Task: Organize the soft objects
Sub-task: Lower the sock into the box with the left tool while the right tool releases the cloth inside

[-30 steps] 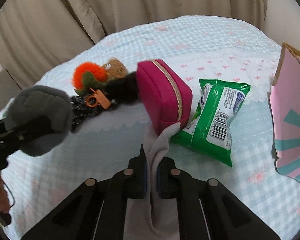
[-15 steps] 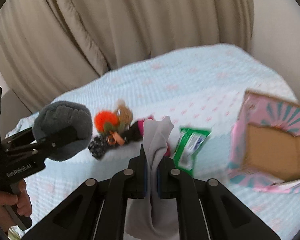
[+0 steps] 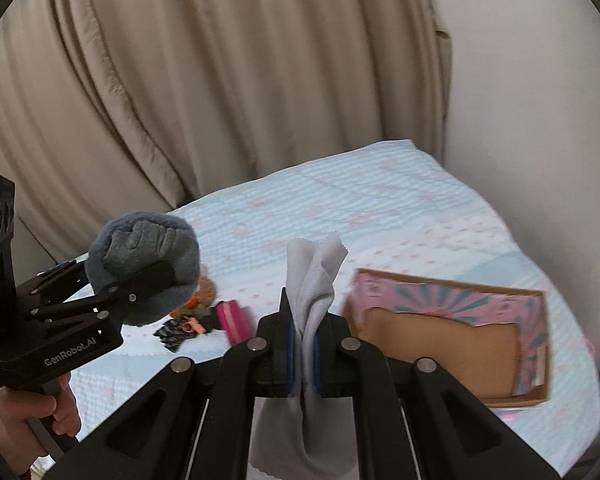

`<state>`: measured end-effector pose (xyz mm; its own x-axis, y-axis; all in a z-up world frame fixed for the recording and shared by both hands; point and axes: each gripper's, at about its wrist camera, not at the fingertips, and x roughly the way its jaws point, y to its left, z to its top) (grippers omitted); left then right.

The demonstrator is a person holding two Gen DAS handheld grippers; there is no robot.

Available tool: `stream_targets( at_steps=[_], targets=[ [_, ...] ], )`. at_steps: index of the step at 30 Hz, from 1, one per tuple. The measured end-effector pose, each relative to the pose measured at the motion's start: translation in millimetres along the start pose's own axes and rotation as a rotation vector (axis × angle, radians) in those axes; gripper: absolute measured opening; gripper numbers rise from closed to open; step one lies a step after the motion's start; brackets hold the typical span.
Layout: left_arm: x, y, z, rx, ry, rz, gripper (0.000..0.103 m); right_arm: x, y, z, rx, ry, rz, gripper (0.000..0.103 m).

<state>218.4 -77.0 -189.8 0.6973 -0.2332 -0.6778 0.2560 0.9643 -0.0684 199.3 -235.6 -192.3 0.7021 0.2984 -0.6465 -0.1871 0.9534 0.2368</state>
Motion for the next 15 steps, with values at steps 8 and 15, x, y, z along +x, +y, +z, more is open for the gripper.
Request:
stream_targets(
  at_steps=[8,15],
  targets=[
    [62,-104,16,0.040,0.086,-0.048,0.053,-15,-101,8,0.052,0.080,-0.070,0.007],
    [136,-158,2,0.076,0.198,-0.052,0.053,14,-174,-1,0.110,0.181,-0.102,0.007]
  ],
)
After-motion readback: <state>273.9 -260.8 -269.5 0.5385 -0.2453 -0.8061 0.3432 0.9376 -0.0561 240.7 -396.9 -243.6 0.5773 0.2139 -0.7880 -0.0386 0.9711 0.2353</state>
